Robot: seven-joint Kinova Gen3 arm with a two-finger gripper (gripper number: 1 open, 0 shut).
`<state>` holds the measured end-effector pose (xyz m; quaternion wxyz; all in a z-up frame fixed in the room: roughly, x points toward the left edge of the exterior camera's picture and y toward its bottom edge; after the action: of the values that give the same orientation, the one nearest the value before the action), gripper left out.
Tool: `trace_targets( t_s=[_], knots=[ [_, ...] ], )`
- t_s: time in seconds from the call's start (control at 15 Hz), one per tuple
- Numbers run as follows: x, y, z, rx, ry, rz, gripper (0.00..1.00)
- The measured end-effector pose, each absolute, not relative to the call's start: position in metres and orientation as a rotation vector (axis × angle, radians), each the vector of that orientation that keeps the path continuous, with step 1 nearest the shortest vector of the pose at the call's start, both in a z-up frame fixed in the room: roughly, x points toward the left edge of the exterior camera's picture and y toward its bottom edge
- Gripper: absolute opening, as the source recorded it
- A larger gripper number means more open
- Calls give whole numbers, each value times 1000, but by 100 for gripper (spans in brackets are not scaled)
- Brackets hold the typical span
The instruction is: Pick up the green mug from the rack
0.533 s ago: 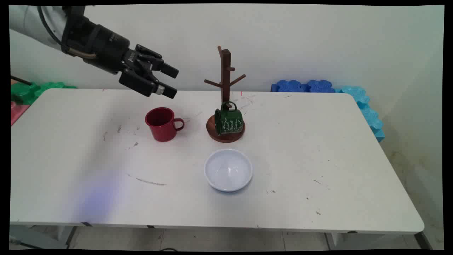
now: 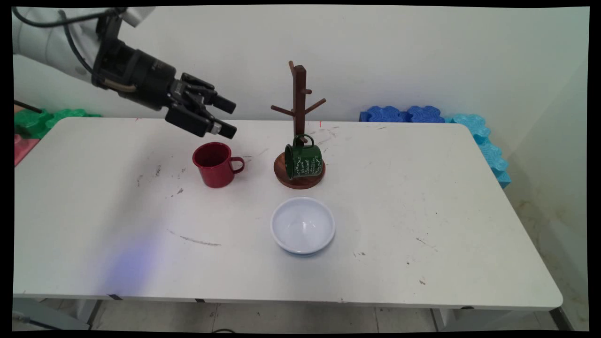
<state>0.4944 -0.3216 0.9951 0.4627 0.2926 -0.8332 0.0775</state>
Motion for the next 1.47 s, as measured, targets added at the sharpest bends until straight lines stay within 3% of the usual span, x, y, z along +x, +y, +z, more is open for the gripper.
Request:
trace_targets(
  t_s=[1.47],
  knots=[
    [453, -356, 860, 941, -1949, 128, 100]
  ],
)
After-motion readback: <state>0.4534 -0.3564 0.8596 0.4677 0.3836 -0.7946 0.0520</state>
